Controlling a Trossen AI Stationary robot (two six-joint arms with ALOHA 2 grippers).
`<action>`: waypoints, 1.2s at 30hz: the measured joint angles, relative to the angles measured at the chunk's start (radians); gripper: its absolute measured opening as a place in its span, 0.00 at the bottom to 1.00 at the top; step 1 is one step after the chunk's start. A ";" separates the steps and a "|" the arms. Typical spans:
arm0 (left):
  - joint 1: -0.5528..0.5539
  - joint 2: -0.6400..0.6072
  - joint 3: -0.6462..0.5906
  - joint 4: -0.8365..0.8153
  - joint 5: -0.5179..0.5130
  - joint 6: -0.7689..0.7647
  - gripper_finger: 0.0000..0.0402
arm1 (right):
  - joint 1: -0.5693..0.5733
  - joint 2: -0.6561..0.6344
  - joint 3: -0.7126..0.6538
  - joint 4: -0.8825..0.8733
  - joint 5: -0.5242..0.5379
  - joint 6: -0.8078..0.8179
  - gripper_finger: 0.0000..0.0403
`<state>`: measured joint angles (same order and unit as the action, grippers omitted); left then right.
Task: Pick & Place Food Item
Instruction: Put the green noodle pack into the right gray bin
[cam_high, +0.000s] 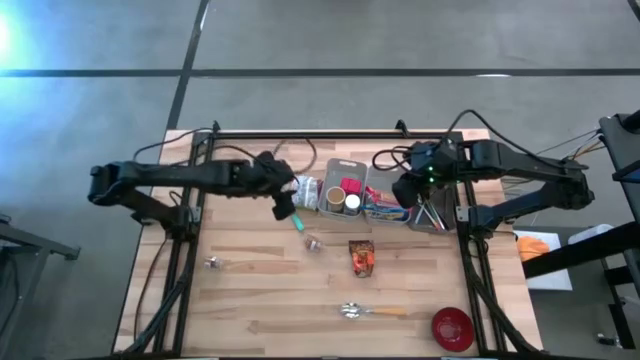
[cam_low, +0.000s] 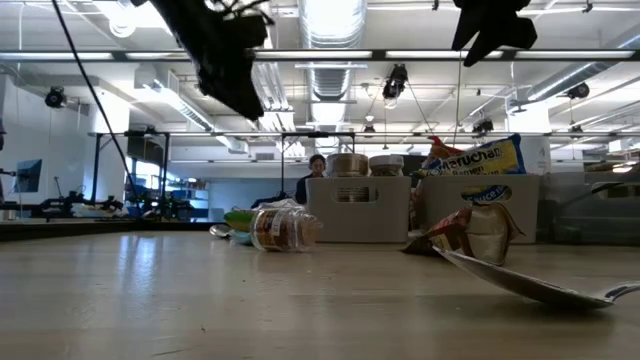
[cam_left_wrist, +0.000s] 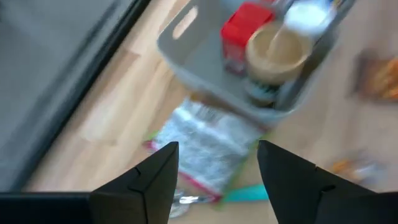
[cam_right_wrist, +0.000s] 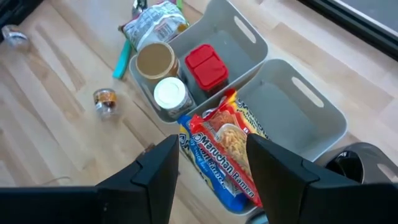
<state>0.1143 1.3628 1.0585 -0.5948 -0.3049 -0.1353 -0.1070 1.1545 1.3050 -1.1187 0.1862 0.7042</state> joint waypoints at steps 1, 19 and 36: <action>-0.007 0.019 -0.008 0.003 -0.032 0.042 0.54 | 0.000 0.004 0.000 0.000 0.000 -0.004 0.47; -0.113 0.328 -0.034 0.056 -0.070 0.236 0.54 | 0.000 0.017 -0.005 0.000 0.000 -0.032 0.47; -0.131 0.460 -0.038 0.158 -0.212 0.315 0.54 | 0.023 0.016 -0.006 -0.005 -0.001 -0.038 0.46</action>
<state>-0.0170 1.8225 1.0206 -0.4370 -0.5167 0.1795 -0.0845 1.1709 1.2995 -1.1236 0.1856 0.6662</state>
